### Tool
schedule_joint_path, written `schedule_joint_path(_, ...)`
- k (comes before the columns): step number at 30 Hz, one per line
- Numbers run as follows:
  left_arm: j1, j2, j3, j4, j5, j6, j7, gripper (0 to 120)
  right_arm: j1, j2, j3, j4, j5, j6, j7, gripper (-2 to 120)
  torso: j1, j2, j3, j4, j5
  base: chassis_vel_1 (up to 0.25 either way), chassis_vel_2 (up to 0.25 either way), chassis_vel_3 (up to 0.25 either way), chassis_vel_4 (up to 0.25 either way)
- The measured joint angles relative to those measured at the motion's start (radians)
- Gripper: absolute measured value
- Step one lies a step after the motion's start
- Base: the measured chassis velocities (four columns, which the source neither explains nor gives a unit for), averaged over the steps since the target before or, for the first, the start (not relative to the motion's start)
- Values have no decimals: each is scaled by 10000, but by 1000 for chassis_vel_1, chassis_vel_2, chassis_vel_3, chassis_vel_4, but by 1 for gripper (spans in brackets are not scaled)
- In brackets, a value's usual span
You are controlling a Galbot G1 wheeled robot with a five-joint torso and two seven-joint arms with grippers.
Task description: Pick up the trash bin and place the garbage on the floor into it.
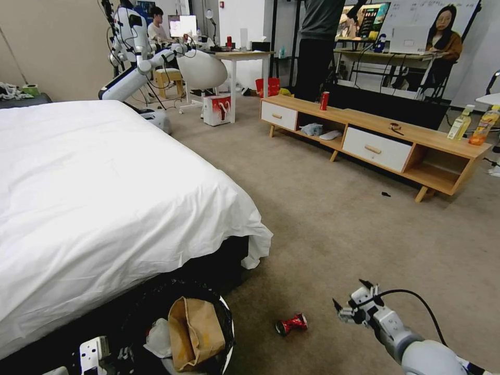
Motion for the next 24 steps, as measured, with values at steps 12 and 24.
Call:
schedule_joint_path(12,-192,-103,60,272,126,-15,18,1,875,686,-535,-1722,-3211,1537,-3867,100,0,0,0,1,0,0,0,0,0)
schedule_joint_path(24,-382,-263,55,490,210,-19,22,1,2173,2349,-1931,-3468,-3997,1959,-4379,100,0,0,0,3,-1,0,0,0,0)
